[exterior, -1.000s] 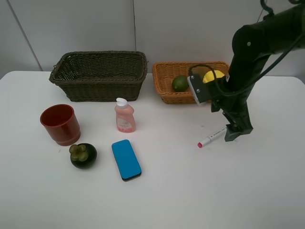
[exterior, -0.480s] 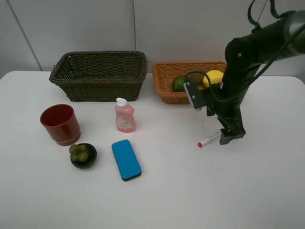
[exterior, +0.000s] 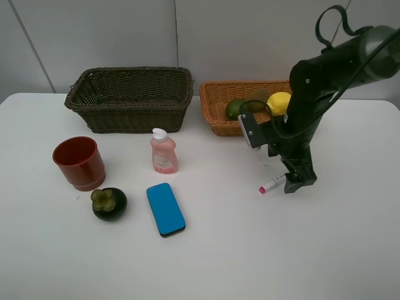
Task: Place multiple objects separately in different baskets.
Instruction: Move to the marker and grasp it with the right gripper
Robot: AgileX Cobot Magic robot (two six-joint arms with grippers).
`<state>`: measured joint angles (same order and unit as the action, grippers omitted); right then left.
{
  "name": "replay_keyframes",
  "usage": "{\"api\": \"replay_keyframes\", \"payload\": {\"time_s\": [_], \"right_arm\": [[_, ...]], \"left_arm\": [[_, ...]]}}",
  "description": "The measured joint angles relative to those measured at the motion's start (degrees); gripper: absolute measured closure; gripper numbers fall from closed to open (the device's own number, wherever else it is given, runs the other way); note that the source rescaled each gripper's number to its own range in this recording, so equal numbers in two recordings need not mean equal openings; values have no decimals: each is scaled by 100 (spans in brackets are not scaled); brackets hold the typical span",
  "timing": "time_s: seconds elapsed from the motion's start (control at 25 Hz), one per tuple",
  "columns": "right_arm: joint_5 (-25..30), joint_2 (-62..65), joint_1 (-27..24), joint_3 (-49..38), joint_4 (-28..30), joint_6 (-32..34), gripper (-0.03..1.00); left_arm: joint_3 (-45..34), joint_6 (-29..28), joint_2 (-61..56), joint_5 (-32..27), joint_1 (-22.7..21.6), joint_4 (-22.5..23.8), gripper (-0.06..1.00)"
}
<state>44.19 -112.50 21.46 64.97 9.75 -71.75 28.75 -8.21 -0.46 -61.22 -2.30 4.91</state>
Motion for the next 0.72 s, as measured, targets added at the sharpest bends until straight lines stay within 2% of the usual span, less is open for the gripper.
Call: {"api": "replay_keyframes", "payload": {"time_s": [0.72], "right_arm": [[-38,-48,-138,4,-189,-4,-3]], "left_arm": [[0,0,0,0,0,0,-5]]}}
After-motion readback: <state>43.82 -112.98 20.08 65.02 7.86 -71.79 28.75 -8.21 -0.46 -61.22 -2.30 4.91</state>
